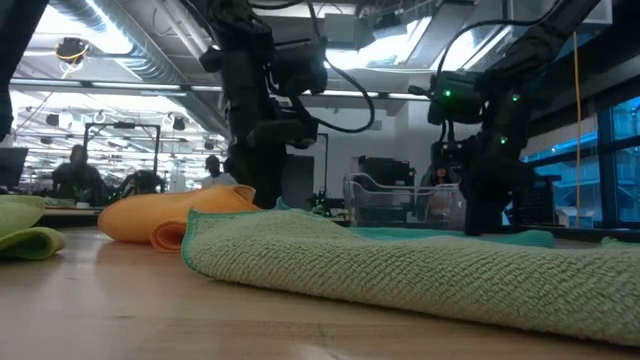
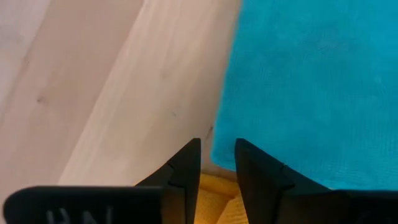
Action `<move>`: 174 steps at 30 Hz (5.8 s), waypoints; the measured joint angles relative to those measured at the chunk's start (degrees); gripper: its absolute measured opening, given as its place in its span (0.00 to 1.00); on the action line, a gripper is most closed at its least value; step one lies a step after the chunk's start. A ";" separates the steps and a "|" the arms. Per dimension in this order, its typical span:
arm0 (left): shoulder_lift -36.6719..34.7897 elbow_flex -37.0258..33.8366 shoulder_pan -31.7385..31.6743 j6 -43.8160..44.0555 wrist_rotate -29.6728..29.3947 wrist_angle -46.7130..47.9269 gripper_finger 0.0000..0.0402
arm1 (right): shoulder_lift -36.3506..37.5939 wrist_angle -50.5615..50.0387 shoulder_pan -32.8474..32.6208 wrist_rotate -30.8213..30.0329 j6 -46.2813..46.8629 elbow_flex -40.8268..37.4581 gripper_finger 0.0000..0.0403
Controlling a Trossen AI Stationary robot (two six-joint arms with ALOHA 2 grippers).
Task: Fold microfiber towels
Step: Fold the blue microfiber cloth
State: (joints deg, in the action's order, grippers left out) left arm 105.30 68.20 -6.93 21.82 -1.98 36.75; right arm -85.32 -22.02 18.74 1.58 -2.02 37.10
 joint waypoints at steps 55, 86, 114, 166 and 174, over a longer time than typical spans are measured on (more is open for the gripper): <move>1.57 0.02 -0.55 -1.46 4.35 -1.87 0.00 | -0.01 -1.55 -0.02 -1.90 3.04 1.01 0.02; 0.20 0.00 -3.55 -2.87 2.36 0.76 0.01 | 0.00 -2.73 0.02 -10.98 1.68 5.60 0.11; -9.51 0.00 -2.84 -3.61 -0.07 8.15 0.18 | 2.07 10.03 -17.67 3.97 -3.03 2.56 0.40; -9.51 0.00 -0.46 -4.28 -6.38 7.25 0.17 | -30.72 25.16 -30.97 -36.32 -10.38 24.35 0.05; -9.51 0.00 -0.47 -4.28 -6.52 6.80 0.17 | -19.09 16.69 -30.97 -36.61 -10.21 24.33 0.01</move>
State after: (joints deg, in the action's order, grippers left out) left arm 95.78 68.20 -7.40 17.54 -8.50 43.55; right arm -104.41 -5.33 -12.23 -35.02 -12.23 61.43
